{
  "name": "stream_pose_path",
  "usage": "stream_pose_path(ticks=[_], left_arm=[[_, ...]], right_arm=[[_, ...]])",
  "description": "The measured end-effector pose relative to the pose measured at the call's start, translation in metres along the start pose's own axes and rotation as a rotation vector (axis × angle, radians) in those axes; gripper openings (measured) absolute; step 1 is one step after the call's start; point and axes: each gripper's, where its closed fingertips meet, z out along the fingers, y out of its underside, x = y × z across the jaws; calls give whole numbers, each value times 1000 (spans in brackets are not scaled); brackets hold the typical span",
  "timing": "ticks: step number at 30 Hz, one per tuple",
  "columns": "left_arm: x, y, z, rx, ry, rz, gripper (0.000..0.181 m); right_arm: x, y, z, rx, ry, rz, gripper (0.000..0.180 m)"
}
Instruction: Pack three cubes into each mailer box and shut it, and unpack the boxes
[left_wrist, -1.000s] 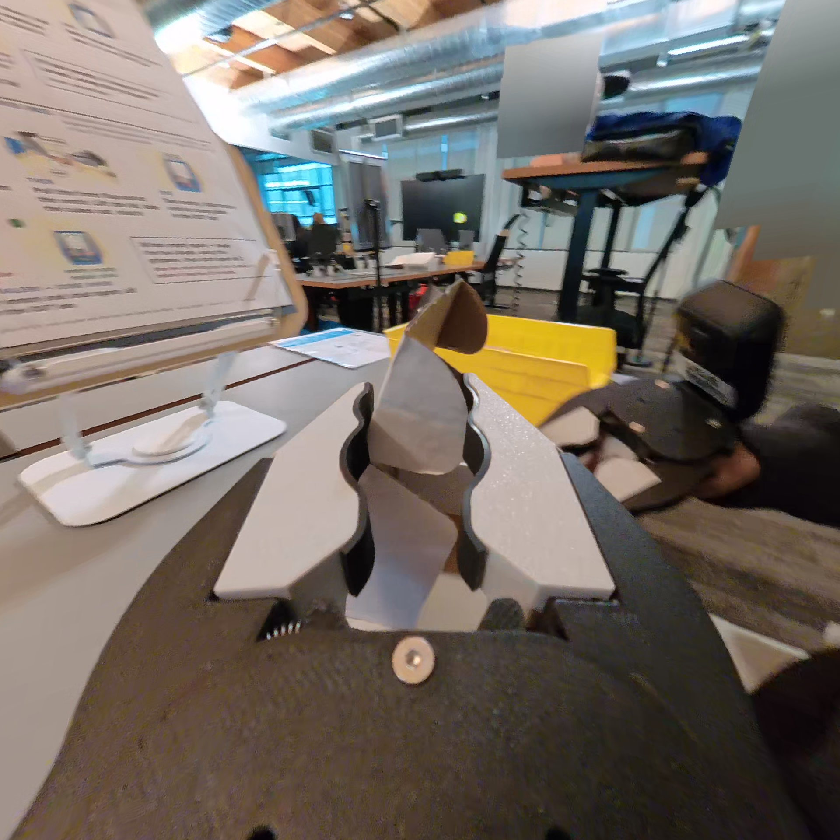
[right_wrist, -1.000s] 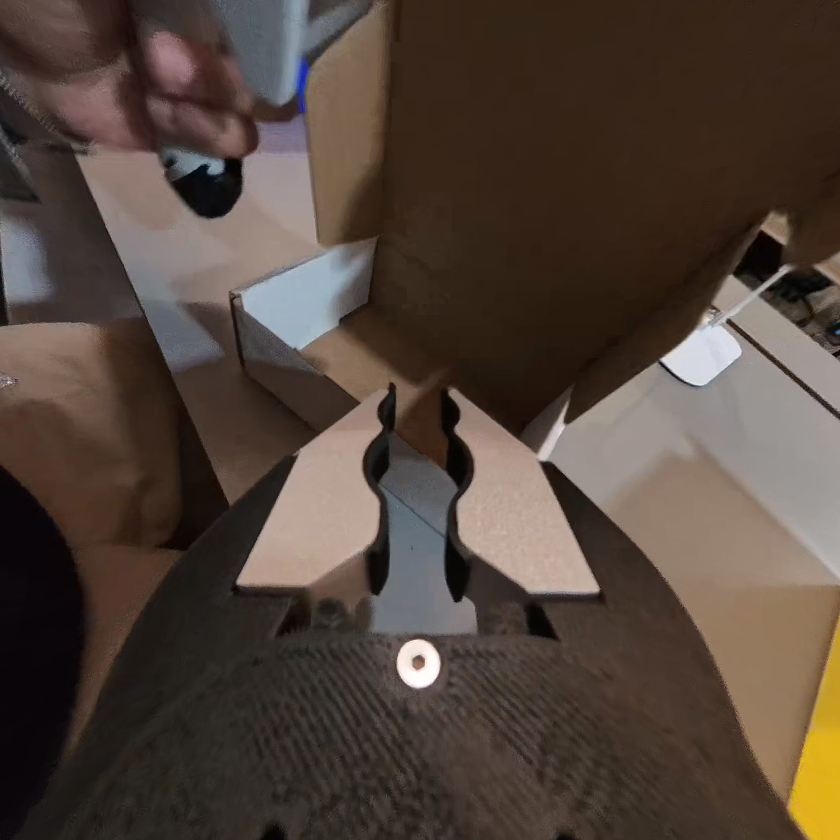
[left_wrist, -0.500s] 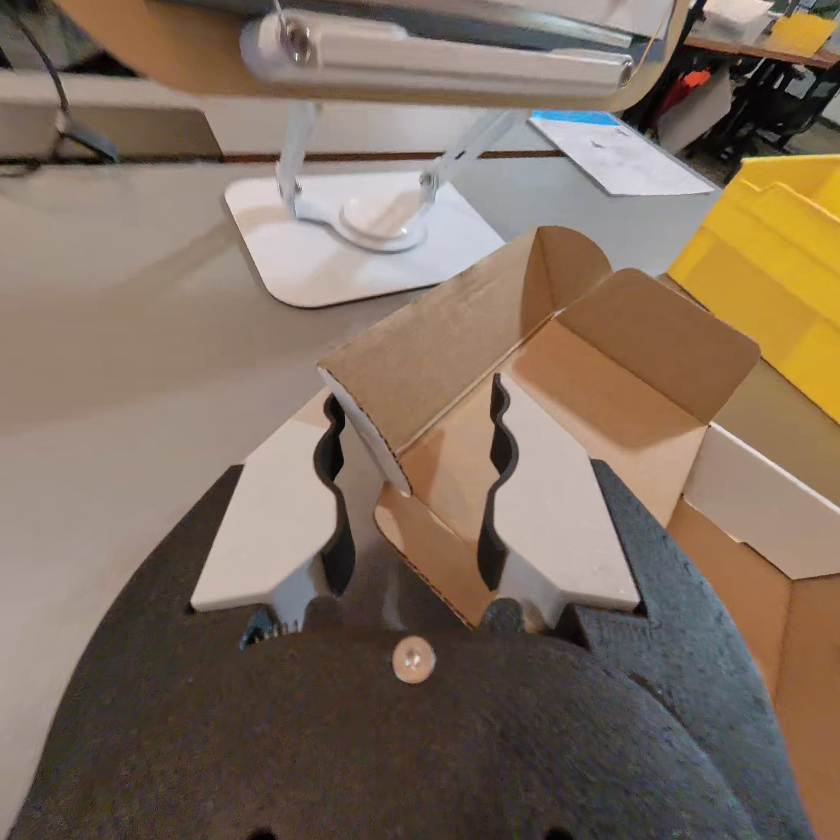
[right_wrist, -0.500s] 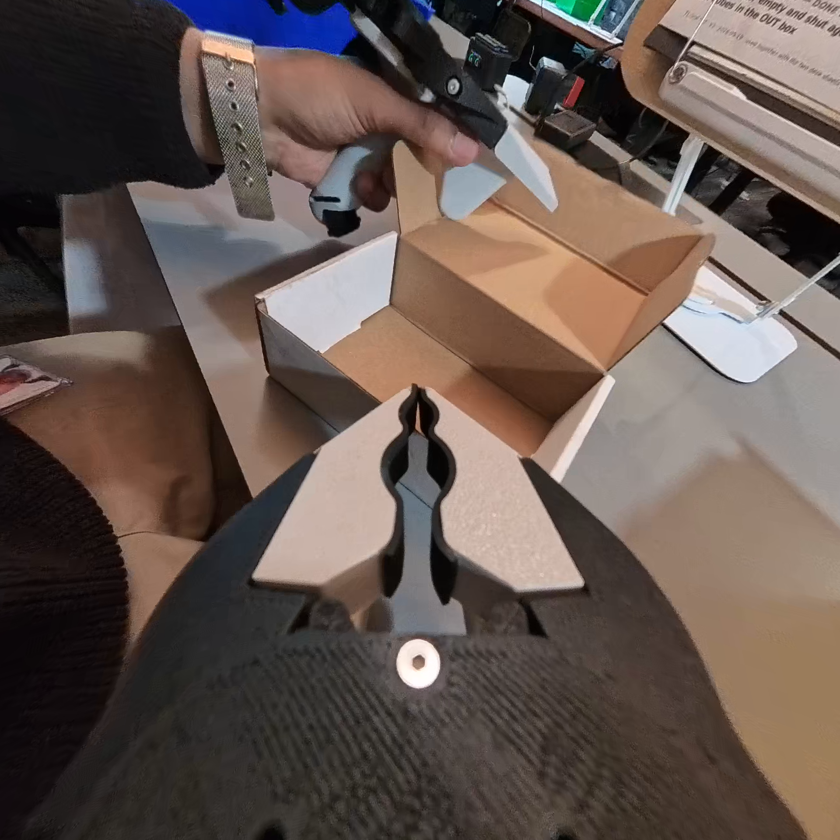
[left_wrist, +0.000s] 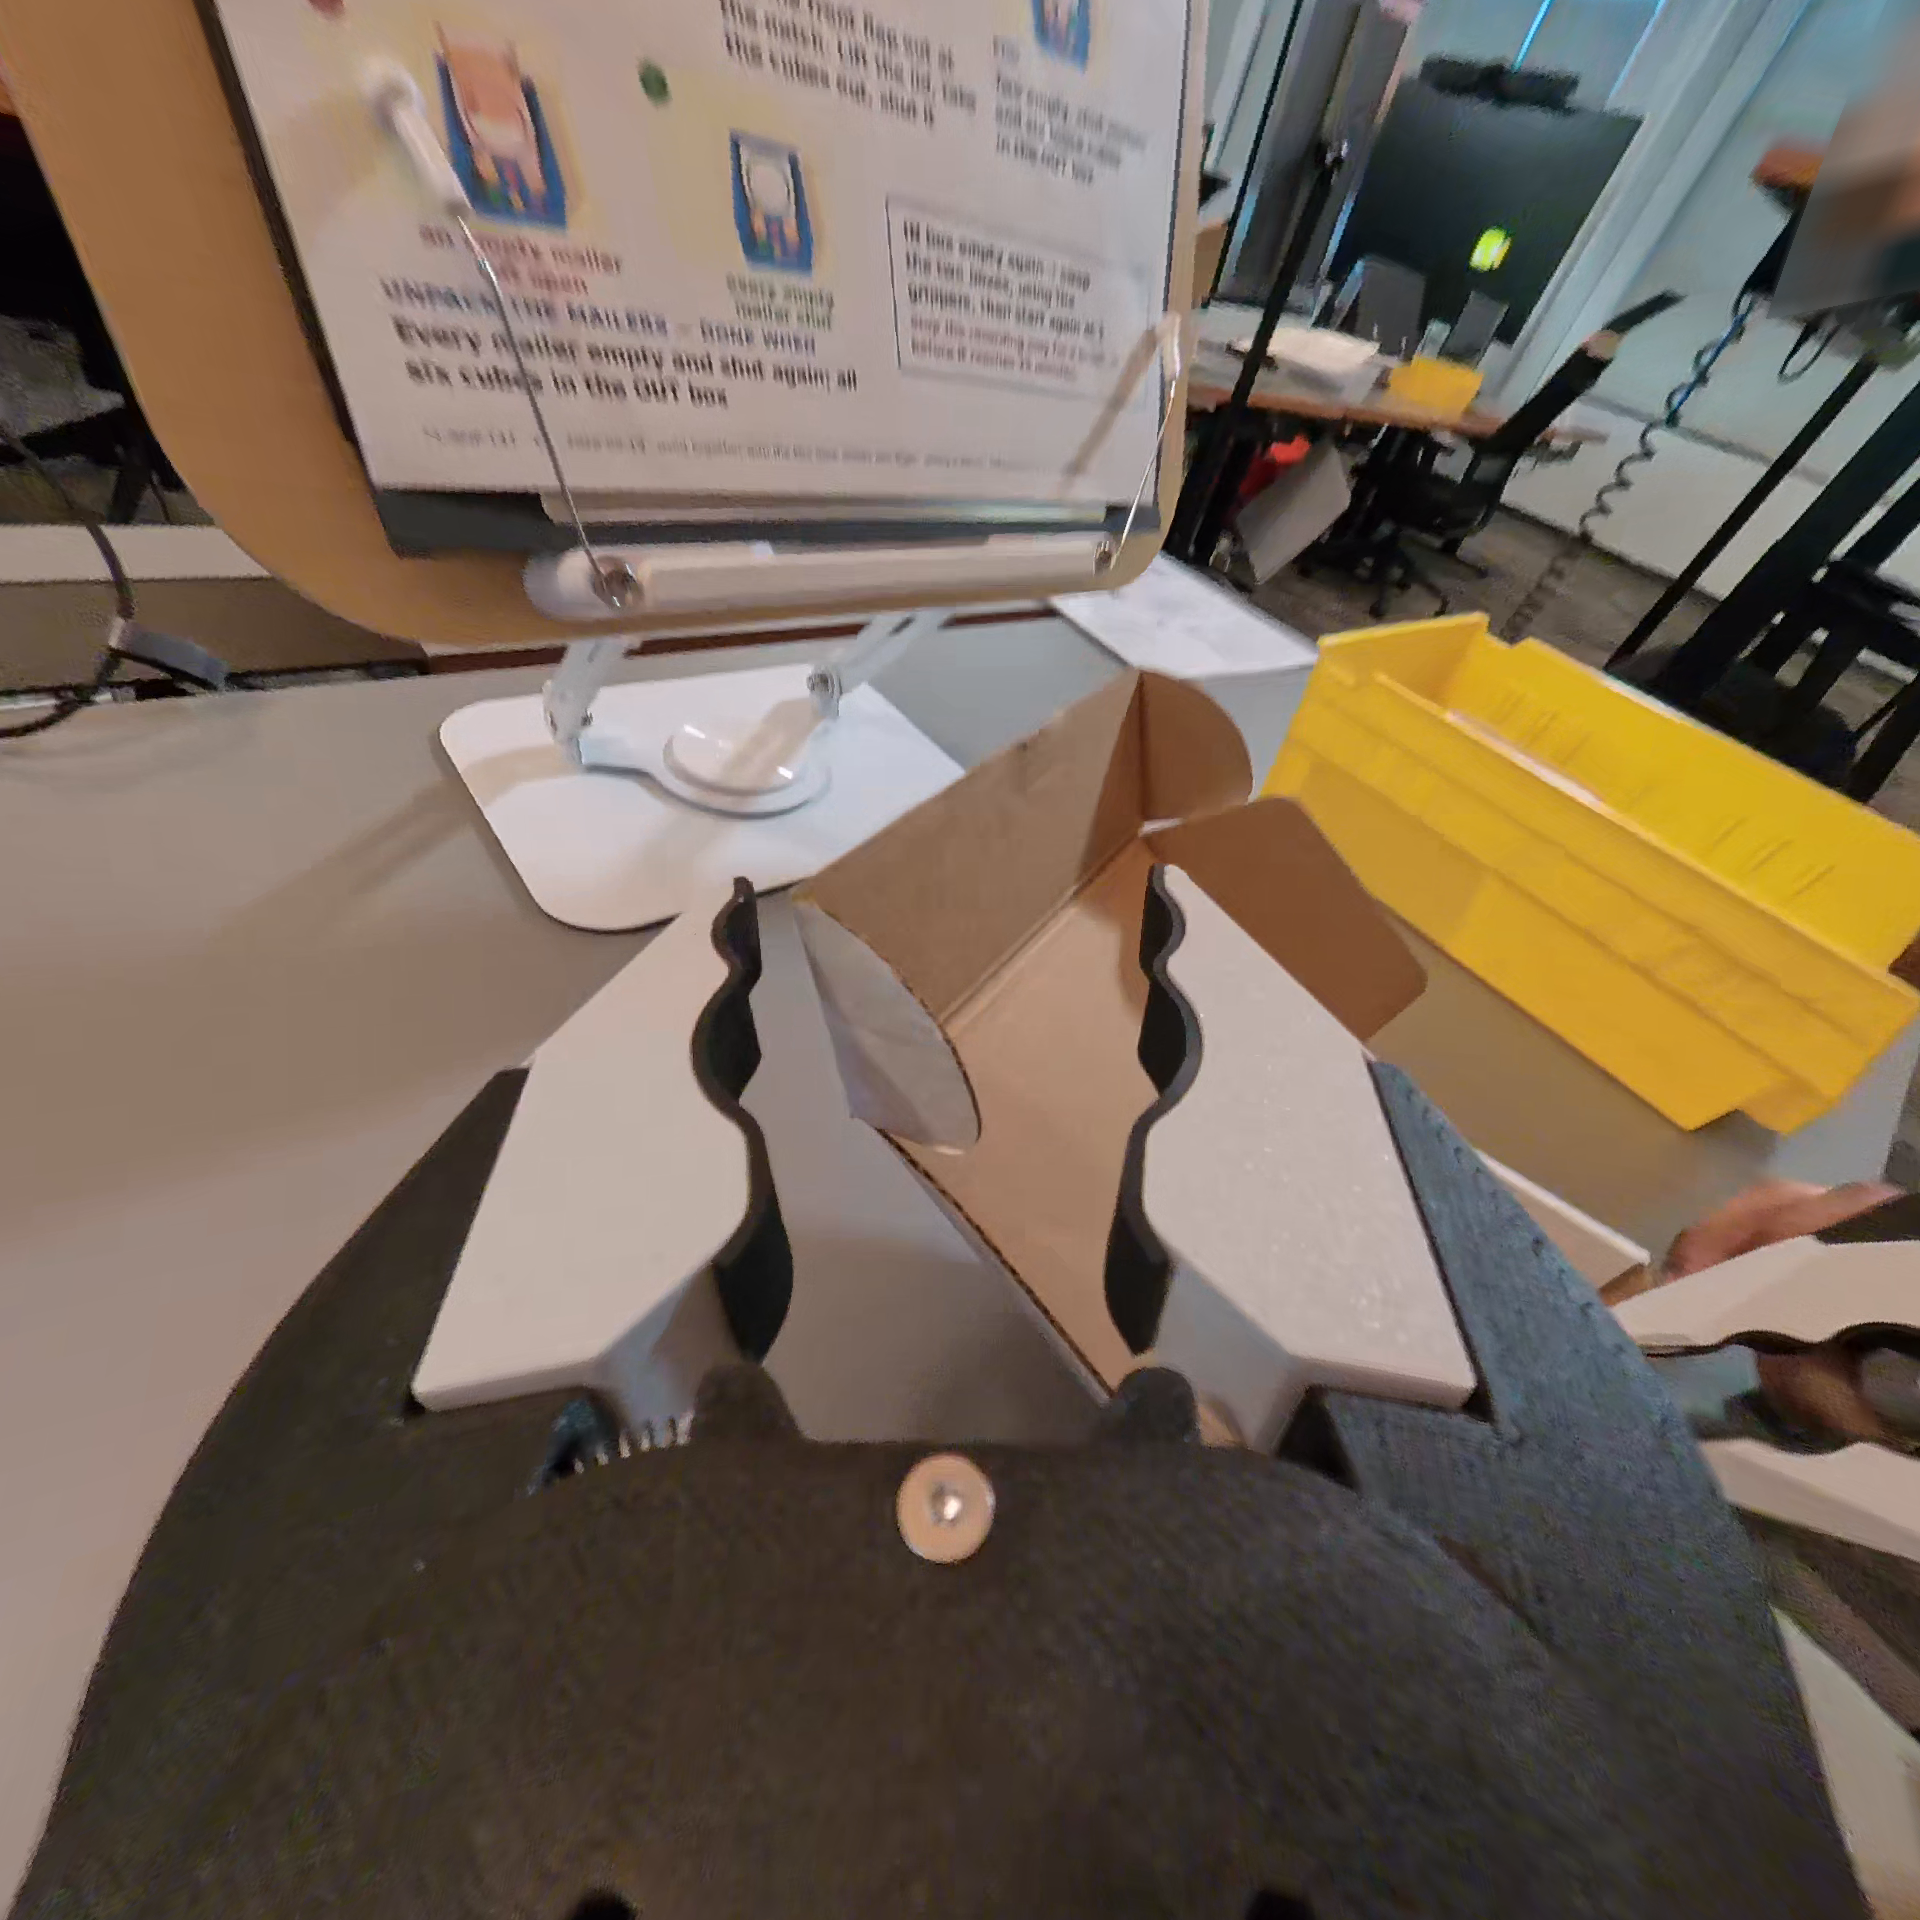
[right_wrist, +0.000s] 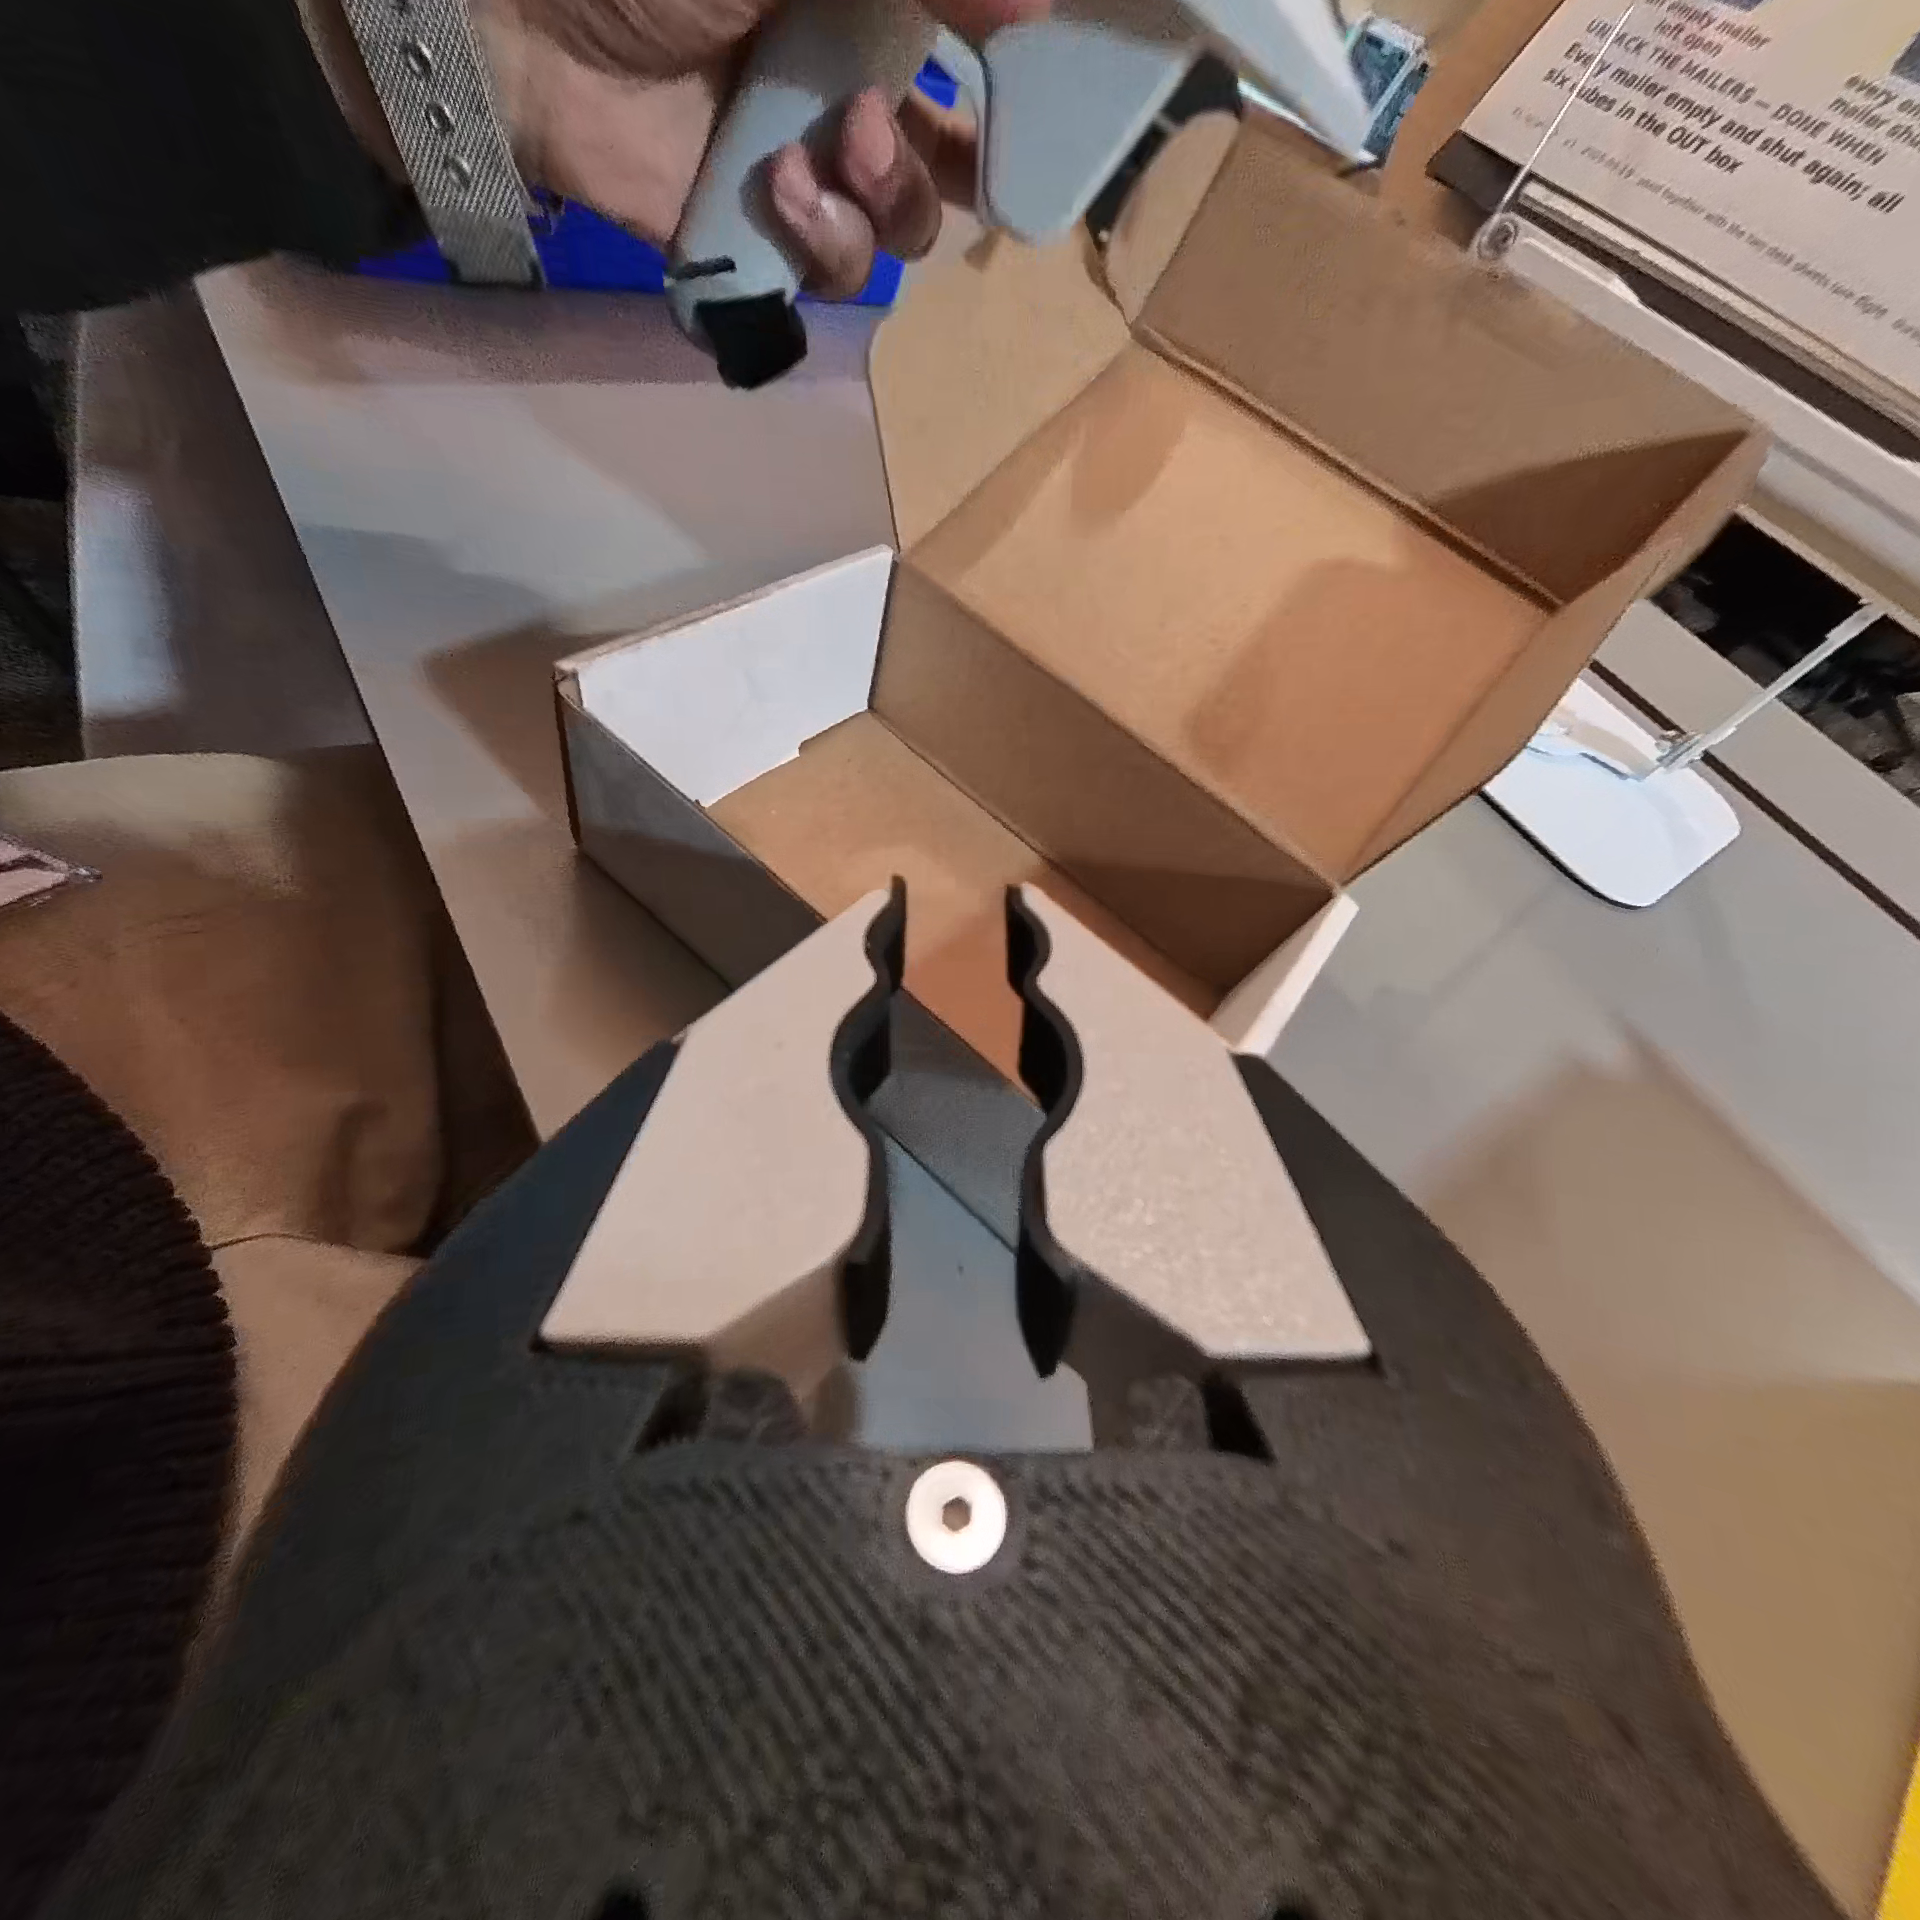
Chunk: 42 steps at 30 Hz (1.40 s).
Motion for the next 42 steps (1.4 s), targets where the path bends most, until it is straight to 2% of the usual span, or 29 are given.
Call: stream_pose_path(ticks=[1, 6, 12, 15, 19, 25, 31, 34, 39, 41, 42], left_arm=[[0, -8, -5, 21, 2, -11, 73], [-2, -38, -32, 103, -1, -48, 72], [-24, -60, -65, 148, -104, -10, 72], [-47, -68, -85, 125, -197, -25, 90], [-97, -63, -126, 6, -348, -78, 96], [-205, -23, -242, -198, -757, -87, 94], [-235, 73, -329, -630, -842, -190, 91], [-242, 105, -353, -755, -887, -219, 86], [-242, 137, -369, -924, -906, -212, 70], [-243, 136, -368, -928, -907, -198, 57], [-244, 133, -366, -918, -907, -191, 43]], right_arm=[[-1, -1, 0, 7, -2, -1, 21], [-1, -15, -6, 72, 7, -22, 25], [7, -33, -15, 157, 48, -38, 24], [11, -38, -15, 178, 65, -41, 23], [8, -53, -14, 235, 45, -47, 21], [-2, -69, -7, 270, 23, -145, 20], [-15, -83, -2, 310, -14, -191, 19], [-20, -84, 3, 313, -34, -201, 19], [-22, -87, 5, 322, -45, -207, 18], [-22, -87, 4, 323, -43, -211, 18], [-22, -87, 4, 322, -42, -213, 18]])
